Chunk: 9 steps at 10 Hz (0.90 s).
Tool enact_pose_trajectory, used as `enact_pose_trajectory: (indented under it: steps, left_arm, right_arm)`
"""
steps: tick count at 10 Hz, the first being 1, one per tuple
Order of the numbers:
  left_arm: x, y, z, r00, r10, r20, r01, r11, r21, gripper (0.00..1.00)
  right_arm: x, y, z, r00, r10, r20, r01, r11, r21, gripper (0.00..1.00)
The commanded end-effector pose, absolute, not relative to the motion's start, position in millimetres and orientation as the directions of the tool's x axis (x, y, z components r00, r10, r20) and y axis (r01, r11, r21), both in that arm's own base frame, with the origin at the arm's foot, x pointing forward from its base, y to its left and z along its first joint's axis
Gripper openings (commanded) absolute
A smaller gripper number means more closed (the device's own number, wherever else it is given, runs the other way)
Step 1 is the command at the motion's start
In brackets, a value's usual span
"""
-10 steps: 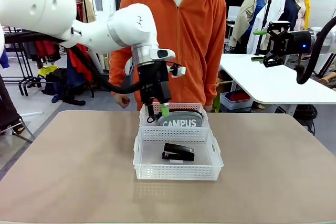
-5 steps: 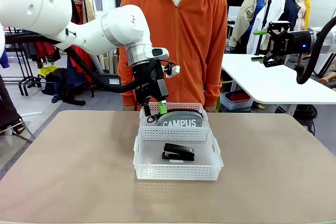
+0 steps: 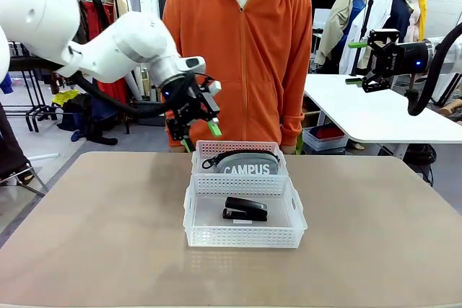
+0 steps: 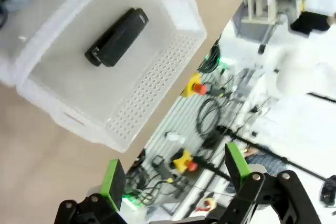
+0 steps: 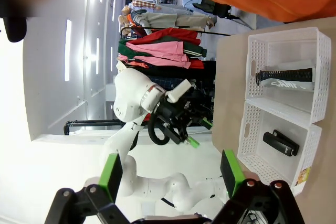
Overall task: Distribute items into two baskets.
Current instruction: Place the picked Stapler into the Organizing basket as instructed by the person.
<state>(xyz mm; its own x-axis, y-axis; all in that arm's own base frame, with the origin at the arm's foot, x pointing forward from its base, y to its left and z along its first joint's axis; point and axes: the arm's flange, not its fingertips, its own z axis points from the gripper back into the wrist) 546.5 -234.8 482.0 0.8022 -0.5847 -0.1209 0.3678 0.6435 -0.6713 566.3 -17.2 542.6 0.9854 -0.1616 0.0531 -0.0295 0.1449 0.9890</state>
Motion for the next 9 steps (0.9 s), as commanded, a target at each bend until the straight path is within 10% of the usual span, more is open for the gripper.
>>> enact_pose_trajectory:
  steps: [1, 9]
  left_arm:
    - [548.4, -209.8, 496.0, 0.871, -0.470, -0.139, 0.222, 0.630, -0.744, 1.00]
    - [554.4, -57.4, 518.0, 0.999, -0.036, 0.004, 0.010, 0.182, -0.983, 1.00]
  right_arm:
    - [566.0, -16.7, 545.3, 0.985, -0.163, 0.058, -0.035, 0.140, 0.990, 1.00]
    - [566.0, -16.7, 545.3, 0.985, -0.163, 0.058, -0.035, 0.140, 0.990, 1.00]
